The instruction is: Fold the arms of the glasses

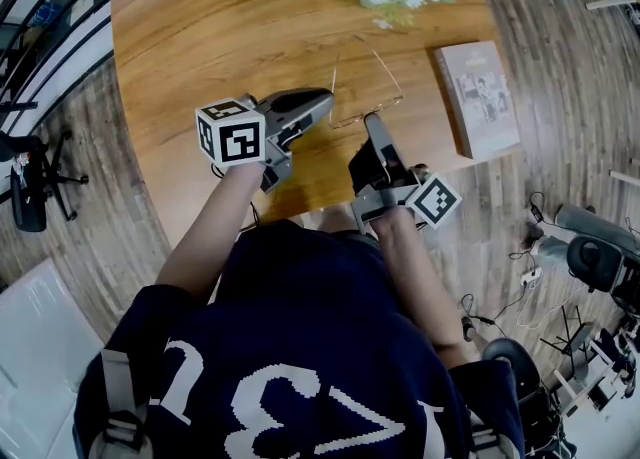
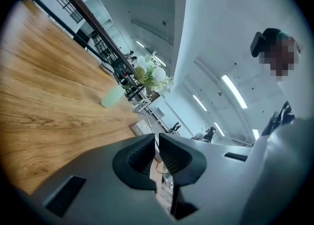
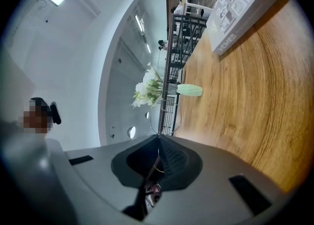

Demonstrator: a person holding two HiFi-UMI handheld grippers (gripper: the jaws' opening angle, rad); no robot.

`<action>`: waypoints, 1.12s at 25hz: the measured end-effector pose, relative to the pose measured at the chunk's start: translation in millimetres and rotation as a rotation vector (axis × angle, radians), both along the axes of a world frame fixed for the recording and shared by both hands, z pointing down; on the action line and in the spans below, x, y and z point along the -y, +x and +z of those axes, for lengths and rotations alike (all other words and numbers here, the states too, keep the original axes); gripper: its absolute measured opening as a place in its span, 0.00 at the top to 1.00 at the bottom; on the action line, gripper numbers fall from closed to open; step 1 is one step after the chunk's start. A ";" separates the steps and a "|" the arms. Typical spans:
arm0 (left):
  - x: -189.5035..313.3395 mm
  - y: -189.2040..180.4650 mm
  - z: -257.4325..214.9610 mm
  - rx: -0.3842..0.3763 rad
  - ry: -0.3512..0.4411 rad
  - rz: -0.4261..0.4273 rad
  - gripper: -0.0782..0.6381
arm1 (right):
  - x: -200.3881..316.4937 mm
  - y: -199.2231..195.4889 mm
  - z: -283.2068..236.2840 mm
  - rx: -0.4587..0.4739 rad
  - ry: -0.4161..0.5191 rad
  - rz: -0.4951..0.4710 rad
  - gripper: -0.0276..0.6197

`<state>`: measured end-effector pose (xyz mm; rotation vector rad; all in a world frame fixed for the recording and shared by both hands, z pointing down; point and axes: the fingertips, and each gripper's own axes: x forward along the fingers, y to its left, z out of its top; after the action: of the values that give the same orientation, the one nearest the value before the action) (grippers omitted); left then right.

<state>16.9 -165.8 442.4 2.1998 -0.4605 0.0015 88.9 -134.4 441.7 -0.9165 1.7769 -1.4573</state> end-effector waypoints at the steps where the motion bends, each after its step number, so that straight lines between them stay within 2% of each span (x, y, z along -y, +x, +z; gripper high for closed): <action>1: -1.9 3.1 0.8 -0.009 -0.015 0.024 0.84 | -0.8 -1.1 -0.5 -0.001 0.000 -0.007 0.91; 9: -21.4 33.6 2.2 -0.059 -0.086 0.234 0.85 | -6.8 -10.5 0.6 0.012 -0.006 -0.049 0.91; 13: -25.0 39.3 -2.8 -0.103 -0.103 0.270 0.85 | -6.9 -9.4 -0.5 0.020 -0.002 -0.052 0.91; 15: -19.2 36.3 -3.7 -0.101 -0.083 0.244 0.85 | -6.8 -8.5 -1.2 0.021 0.000 -0.051 0.91; 18: 1.1 23.7 0.1 -0.022 -0.006 0.151 0.85 | -6.1 -6.1 -1.9 0.020 0.001 -0.048 0.91; 20: 21.2 11.7 0.6 0.017 0.030 0.065 0.77 | -5.9 -4.6 -2.4 0.017 0.003 -0.048 0.91; 24: 62.4 -6.9 -12.2 0.029 0.083 -0.092 0.72 | -8.1 -3.2 -5.0 0.012 0.007 -0.050 0.91; 28: 88.8 -0.3 -16.7 0.014 0.088 -0.131 0.70 | -11.6 -3.4 -6.6 0.009 0.012 -0.059 0.91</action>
<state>16.6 -254.6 425.8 2.2525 -0.6224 -0.0748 85.5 -122.8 435.1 -0.8566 1.8179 -1.4842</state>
